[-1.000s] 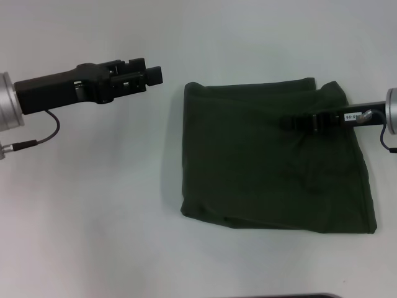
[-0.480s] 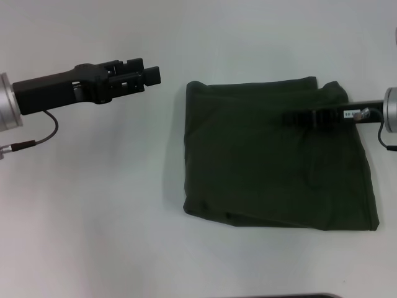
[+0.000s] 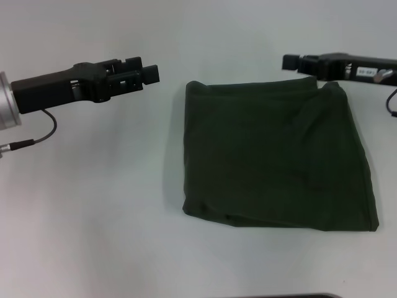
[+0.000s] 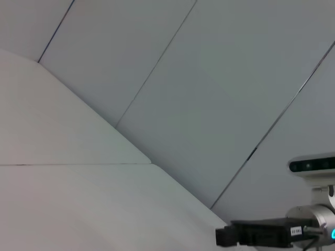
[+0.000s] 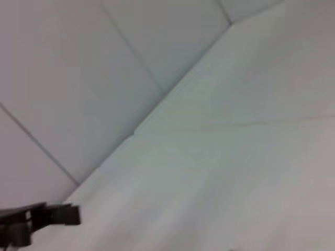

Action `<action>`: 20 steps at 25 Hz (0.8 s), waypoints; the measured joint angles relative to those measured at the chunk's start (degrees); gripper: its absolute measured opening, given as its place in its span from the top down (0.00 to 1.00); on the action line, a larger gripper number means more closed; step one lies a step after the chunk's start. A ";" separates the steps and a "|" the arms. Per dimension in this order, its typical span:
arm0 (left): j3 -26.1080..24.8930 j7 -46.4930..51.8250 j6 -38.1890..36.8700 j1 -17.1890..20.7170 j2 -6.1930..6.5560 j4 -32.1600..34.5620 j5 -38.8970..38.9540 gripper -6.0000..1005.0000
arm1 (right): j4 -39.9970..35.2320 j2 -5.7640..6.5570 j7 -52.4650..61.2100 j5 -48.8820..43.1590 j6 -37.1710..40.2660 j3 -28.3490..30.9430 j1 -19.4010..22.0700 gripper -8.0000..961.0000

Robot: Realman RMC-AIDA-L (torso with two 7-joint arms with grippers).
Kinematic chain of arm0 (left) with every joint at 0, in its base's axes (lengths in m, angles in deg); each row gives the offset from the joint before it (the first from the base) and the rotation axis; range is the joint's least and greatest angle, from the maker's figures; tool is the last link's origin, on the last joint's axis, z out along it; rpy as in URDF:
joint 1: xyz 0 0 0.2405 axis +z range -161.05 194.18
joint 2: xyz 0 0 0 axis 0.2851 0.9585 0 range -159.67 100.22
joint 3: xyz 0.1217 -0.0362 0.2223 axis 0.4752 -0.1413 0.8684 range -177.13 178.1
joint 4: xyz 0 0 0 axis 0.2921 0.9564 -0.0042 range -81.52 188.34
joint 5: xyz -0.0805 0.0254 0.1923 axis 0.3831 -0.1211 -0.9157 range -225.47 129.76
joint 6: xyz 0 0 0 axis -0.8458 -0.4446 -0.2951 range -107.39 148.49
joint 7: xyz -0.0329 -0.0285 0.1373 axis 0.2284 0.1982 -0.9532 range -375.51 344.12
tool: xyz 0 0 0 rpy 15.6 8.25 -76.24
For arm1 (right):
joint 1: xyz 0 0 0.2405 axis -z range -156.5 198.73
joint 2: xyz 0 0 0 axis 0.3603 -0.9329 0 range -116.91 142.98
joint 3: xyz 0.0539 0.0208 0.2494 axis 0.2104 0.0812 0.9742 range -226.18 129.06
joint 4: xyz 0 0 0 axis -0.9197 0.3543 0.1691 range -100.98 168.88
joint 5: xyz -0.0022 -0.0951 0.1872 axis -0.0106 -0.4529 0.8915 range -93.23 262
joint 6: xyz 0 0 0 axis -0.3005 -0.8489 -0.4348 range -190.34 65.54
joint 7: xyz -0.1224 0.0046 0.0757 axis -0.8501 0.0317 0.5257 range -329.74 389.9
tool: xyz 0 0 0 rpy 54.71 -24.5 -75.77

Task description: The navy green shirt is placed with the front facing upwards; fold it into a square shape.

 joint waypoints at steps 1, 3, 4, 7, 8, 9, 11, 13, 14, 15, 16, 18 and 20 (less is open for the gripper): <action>-0.02 0.00 0.00 -0.04 0.01 0.04 0.00 0.31 | -0.02 0.68 1.17 0.02 -1.09 0.04 0.01 0.95; -0.05 0.01 0.00 -0.16 0.04 0.17 0.00 0.31 | -0.02 1.07 2.34 -0.08 -1.83 -0.02 0.03 0.94; -0.05 0.04 0.00 -0.22 0.06 0.19 0.00 0.31 | 0.04 1.48 3.57 -0.14 -2.43 -0.10 0.06 0.94; -0.05 0.18 0.00 -0.34 0.11 0.24 0.00 0.31 | 0.44 2.34 4.94 -0.12 -2.62 -0.09 0.56 0.90; -0.05 0.18 0.00 -0.36 0.12 0.24 0.00 0.31 | 0.37 2.37 4.84 0.02 -2.31 0.00 0.94 0.86; -0.05 0.19 0.00 -0.37 0.17 0.19 -0.01 0.30 | 0.24 2.34 4.54 0.15 -1.92 0.03 1.28 0.82; 0.15 0.32 -0.13 -0.35 0.35 0.01 -0.21 0.30 | 0.05 2.11 3.47 0.27 -1.13 0.03 1.78 0.74; 1.01 0.85 -0.70 -0.08 0.70 -0.04 -0.55 0.30 | 0.01 1.93 2.50 0.30 -0.53 0.05 2.23 0.68; 1.83 1.17 -1.27 0.09 1.07 -0.05 -0.61 0.30 | 0.01 1.88 2.32 0.32 -0.43 0.08 2.43 0.66; 2.57 1.43 -1.78 0.28 1.34 -0.05 -0.64 0.30 | 0.01 1.87 2.26 0.33 -0.45 0.18 2.56 0.64; 3.58 1.65 -2.40 0.66 1.64 -0.08 -0.67 0.30 | 0.01 1.88 2.26 0.35 -0.61 0.54 2.68 0.61; 4.89 1.77 -3.47 1.36 2.14 -0.13 -0.81 0.30 | 0.01 1.99 2.26 0.36 -0.75 1.59 2.83 0.57; 5.03 1.86 -4.14 2.12 2.30 -0.13 -1.06 0.30 | 0.01 2.20 2.26 0.38 -0.70 2.86 2.92 0.52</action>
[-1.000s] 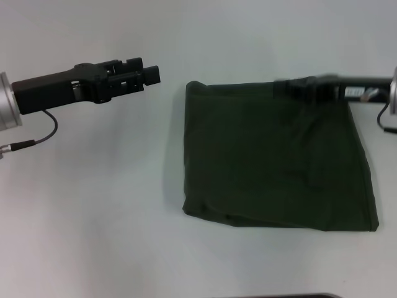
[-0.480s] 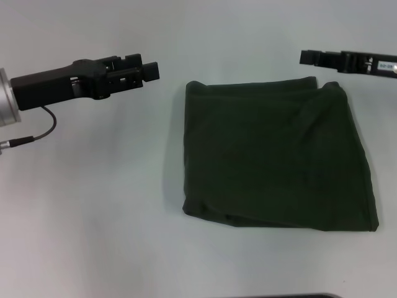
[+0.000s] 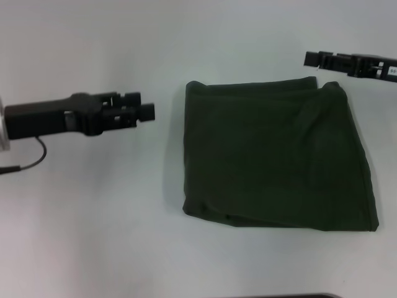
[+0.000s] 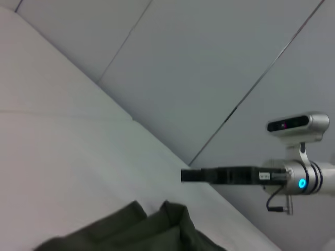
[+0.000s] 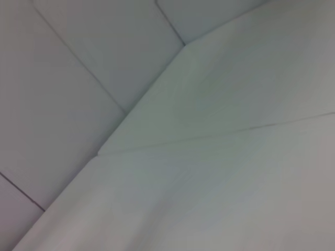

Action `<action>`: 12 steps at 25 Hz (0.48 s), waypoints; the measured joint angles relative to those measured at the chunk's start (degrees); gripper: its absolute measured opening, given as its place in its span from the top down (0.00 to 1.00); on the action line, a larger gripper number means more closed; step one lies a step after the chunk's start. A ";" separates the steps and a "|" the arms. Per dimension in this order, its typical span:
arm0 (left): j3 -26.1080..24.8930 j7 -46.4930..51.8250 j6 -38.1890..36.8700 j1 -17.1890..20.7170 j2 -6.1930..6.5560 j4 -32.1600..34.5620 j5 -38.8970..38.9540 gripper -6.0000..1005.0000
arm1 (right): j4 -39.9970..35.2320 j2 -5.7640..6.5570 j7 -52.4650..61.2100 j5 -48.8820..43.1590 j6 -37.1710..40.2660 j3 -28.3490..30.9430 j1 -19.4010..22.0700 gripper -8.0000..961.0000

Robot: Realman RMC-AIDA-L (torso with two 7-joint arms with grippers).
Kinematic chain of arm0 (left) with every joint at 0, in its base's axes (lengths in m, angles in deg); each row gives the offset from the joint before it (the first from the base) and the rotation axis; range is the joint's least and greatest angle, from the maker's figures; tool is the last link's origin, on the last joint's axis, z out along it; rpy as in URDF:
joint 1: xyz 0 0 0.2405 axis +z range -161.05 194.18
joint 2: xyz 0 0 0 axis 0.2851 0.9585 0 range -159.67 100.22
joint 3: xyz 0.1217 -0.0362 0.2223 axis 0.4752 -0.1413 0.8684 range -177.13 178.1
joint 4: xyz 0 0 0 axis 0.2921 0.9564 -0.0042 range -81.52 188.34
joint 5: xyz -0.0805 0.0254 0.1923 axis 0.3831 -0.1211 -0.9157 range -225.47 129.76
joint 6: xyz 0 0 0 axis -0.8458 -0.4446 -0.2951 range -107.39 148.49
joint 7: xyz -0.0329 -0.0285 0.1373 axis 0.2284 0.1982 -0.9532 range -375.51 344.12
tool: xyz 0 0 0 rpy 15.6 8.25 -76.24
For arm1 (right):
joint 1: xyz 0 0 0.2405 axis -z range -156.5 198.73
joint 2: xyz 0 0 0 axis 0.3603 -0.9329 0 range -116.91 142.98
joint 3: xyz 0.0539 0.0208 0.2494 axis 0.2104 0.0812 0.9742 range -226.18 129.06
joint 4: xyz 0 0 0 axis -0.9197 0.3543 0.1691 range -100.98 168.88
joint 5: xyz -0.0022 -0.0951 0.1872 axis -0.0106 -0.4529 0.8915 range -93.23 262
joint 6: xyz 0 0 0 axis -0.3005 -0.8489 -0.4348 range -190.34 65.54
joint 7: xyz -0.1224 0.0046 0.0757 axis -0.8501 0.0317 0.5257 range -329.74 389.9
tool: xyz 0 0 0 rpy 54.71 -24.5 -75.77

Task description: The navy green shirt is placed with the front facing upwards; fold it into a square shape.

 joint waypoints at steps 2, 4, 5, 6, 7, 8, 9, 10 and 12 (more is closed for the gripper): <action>-0.12 0.06 -1.05 1.13 0.01 -0.01 -0.24 0.30 | 0.00 0.14 0.00 0.01 0.26 0.26 -0.02 0.48; 0.00 0.00 -1.59 1.51 0.02 -0.01 -0.32 0.30 | 0.01 0.24 0.01 -0.06 0.45 0.28 -0.15 0.42; 0.12 -0.16 -1.89 1.87 0.00 -0.01 -0.38 0.30 | 0.01 0.24 0.01 -0.06 0.45 0.28 -0.15 0.39; 0.23 -0.39 -2.06 2.25 -0.08 -0.01 -0.44 0.30 | 0.01 0.27 0.06 -0.15 0.45 0.25 -0.21 0.36; 0.24 -1.35 -1.66 2.92 -0.53 -0.05 -0.64 0.30 | 0.03 0.28 0.17 -0.23 0.45 0.12 -0.25 0.36; 0.24 -1.35 -1.66 2.92 -0.53 -0.05 -0.64 0.30 | 0.06 0.29 0.35 -0.30 0.43 -0.07 -0.28 0.37; 0.27 -1.73 -1.47 3.15 -0.79 -0.10 -0.76 0.30 | 0.07 0.29 0.48 -0.32 0.40 -0.21 -0.29 0.37; 0.26 -2.77 -0.92 3.55 -1.42 -0.14 -1.13 0.30 | 0.09 0.30 0.64 -0.35 0.36 -0.28 -0.29 0.37; 0.25 -3.81 -0.53 3.91 -2.21 -0.17 -1.72 0.30 | 0.09 0.36 0.82 -0.30 0.36 0.05 -0.18 0.37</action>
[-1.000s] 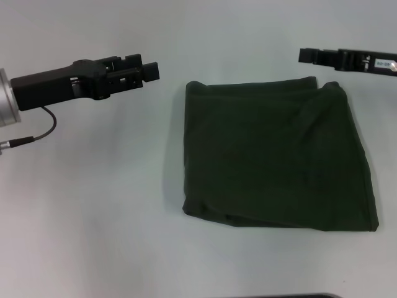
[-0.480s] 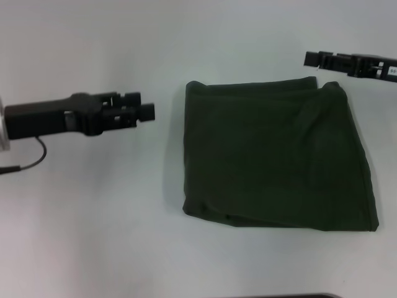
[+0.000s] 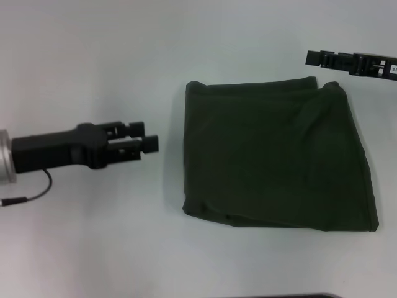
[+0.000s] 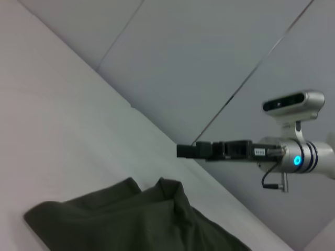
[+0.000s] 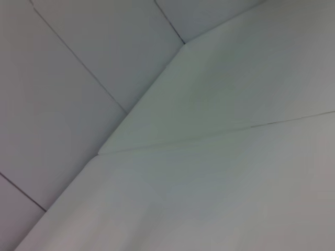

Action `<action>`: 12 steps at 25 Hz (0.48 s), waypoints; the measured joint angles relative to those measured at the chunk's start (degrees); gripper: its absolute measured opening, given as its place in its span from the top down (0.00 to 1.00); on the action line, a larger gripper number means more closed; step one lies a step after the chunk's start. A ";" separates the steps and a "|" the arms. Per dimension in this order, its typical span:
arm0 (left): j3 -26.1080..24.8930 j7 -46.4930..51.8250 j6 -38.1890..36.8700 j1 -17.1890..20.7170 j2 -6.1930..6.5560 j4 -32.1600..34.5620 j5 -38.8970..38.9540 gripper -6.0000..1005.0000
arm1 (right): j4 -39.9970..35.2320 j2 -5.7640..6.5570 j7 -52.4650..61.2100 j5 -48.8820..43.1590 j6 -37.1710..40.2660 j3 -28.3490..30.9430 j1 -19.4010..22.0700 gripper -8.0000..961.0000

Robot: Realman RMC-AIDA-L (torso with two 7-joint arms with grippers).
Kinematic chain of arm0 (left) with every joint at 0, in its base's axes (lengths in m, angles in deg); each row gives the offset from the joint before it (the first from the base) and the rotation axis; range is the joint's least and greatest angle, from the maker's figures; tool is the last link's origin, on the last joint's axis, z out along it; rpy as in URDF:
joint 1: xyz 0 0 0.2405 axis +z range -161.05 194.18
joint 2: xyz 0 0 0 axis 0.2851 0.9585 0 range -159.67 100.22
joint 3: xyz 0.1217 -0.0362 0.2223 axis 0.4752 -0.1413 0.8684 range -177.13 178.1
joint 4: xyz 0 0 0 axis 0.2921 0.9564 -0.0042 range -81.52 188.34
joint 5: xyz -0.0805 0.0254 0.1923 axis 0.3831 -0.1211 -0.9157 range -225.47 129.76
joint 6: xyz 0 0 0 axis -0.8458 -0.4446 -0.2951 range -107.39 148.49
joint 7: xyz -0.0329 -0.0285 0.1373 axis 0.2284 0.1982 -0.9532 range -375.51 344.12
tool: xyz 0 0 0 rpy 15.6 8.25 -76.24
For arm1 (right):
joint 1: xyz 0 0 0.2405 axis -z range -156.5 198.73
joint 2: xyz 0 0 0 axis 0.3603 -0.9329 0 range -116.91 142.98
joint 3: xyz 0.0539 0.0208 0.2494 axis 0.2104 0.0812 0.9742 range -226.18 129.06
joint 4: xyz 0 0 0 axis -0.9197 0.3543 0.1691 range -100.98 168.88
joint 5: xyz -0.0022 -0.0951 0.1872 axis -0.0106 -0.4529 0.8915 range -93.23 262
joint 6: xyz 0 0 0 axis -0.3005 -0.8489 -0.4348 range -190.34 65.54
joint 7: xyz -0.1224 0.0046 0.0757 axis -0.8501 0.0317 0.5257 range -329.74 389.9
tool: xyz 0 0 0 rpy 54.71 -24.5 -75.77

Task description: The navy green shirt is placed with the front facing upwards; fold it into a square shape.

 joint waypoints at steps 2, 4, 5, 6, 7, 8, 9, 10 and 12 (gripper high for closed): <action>-0.02 -0.62 0.31 0.28 -0.86 -0.01 -0.94 0.30 | 0.00 0.11 0.29 0.24 0.16 0.49 0.06 0.37; -0.01 -0.74 0.83 0.45 -1.65 -0.01 -1.88 0.30 | -0.01 0.21 0.61 0.35 0.39 0.87 0.05 0.37; 0.13 -0.81 1.22 0.57 -2.07 -0.01 -2.35 0.30 | -0.01 0.22 0.66 0.35 0.43 0.89 0.03 0.37; 0.30 -0.84 1.67 0.69 -2.41 -0.02 -2.71 0.30 | -0.01 0.23 0.70 0.35 0.45 0.91 0.01 0.37; 0.45 -0.86 2.07 0.76 -2.73 -0.01 -3.00 0.30 | -0.01 0.24 0.70 0.35 0.46 0.92 -0.04 0.37; 0.59 -0.88 2.41 0.84 -3.08 -0.01 -3.25 0.30 | 0.01 0.24 0.70 0.34 0.47 0.92 -0.06 0.37; 0.69 -0.97 2.87 0.89 -3.47 -0.01 -3.59 0.30 | 0.05 0.24 0.70 0.30 0.47 0.93 -0.08 0.37; 0.76 -1.06 3.15 0.94 -3.71 -0.01 -3.78 0.30 | 0.09 0.24 0.69 0.24 0.47 0.94 -0.08 0.37; 0.78 -1.45 4.08 1.16 -4.01 -0.04 -4.01 0.30 | 0.18 0.24 0.70 0.23 0.47 0.95 -0.08 0.37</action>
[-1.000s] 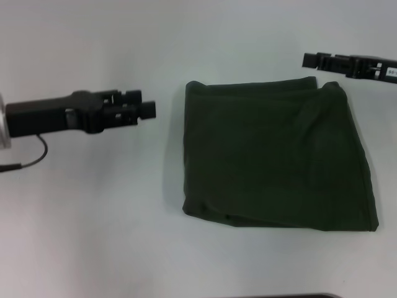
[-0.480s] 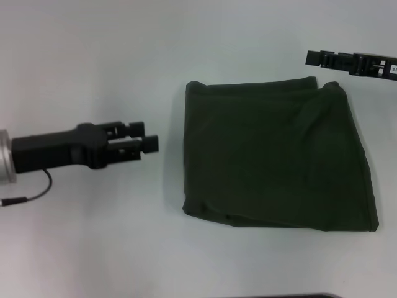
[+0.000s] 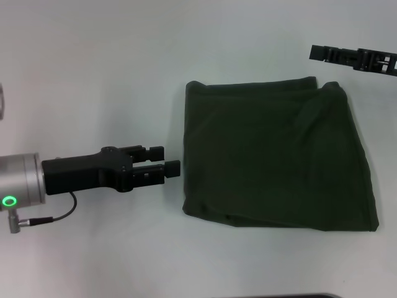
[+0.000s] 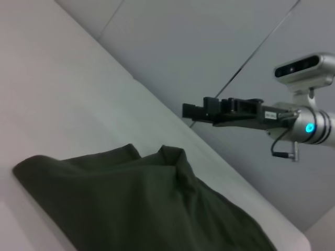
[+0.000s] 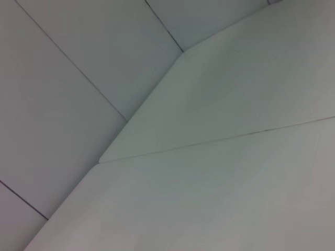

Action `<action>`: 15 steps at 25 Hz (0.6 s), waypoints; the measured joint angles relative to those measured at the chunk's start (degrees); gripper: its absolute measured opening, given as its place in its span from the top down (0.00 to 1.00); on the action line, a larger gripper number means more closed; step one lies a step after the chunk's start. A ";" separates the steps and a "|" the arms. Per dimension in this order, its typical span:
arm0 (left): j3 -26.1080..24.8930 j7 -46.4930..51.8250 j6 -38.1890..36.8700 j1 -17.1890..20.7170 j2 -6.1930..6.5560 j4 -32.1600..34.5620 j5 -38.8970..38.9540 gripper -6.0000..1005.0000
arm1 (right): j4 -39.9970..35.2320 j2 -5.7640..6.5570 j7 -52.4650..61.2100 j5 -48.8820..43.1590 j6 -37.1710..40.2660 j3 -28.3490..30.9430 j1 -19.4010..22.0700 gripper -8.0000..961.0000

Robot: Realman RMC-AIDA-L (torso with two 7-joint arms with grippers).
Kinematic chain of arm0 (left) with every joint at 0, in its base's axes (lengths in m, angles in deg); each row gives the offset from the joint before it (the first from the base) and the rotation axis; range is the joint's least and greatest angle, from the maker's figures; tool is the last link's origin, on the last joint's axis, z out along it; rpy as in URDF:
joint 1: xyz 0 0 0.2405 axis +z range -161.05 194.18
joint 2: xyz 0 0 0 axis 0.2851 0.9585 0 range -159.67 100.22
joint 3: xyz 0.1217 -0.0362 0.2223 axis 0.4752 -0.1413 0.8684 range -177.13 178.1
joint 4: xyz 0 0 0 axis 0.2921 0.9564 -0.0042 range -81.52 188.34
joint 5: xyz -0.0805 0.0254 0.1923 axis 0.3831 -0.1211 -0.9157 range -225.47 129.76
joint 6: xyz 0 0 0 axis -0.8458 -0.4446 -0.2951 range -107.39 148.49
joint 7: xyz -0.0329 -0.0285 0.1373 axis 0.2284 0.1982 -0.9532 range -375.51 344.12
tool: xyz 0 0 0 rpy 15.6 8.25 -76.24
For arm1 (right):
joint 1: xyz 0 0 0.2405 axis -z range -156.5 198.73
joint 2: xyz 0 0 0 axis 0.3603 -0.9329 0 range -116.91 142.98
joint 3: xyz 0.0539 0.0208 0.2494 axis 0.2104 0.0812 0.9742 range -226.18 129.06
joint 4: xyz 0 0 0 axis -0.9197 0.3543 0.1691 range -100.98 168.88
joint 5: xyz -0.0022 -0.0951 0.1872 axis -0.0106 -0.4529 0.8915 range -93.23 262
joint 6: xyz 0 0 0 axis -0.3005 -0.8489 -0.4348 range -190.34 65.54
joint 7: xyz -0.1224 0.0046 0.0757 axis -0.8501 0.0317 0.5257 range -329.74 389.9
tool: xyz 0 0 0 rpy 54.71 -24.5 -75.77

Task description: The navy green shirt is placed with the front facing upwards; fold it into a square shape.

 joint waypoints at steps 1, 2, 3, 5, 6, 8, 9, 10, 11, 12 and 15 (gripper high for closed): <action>0.00 0.00 0.00 0.00 0.00 0.00 0.00 0.30 | 0.05 0.00 0.00 0.00 0.03 0.01 0.00 0.37; -0.04 -1.85 1.98 0.38 -0.22 -0.86 0.08 0.30 | 0.09 0.00 0.02 0.04 0.04 0.01 0.01 0.37; -0.07 -2.36 2.35 0.43 -0.24 -1.14 0.14 0.30 | 0.12 0.00 0.07 0.07 0.06 0.01 0.03 0.37; -0.19 -4.40 3.80 0.50 -0.21 -2.23 0.34 0.30 | 0.12 0.00 0.57 0.09 0.08 0.02 0.07 0.37; -0.22 -5.20 4.24 0.52 -0.17 -2.54 0.34 0.30 | 0.11 -0.02 0.86 0.09 0.08 0.01 0.05 0.37; -0.21 -6.99 4.43 0.77 -0.16 -2.84 0.36 0.30 | 0.02 -0.10 1.29 0.07 0.09 0.02 -0.02 0.37; -0.24 -8.32 4.18 1.02 -0.19 -2.91 0.41 0.30 | 0.00 -0.14 1.40 0.07 0.09 0.02 -0.04 0.37; -0.32 -9.74 3.67 1.30 -0.23 -3.00 0.74 0.30 | -0.02 -0.21 1.48 0.07 0.09 0.02 -0.06 0.37; -0.41 -11.01 3.24 1.50 -0.27 -3.12 1.09 0.30 | -0.04 -0.31 1.54 0.07 0.09 0.01 -0.06 0.37; -0.51 -12.24 2.85 1.67 -0.27 -3.34 1.53 0.30 | -0.04 -0.35 1.55 0.09 0.10 0.02 -0.08 0.37; -0.58 -14.45 2.37 1.87 -0.18 -3.95 2.24 0.30 | -0.17 -0.42 2.02 0.11 0.19 0.01 -0.17 0.37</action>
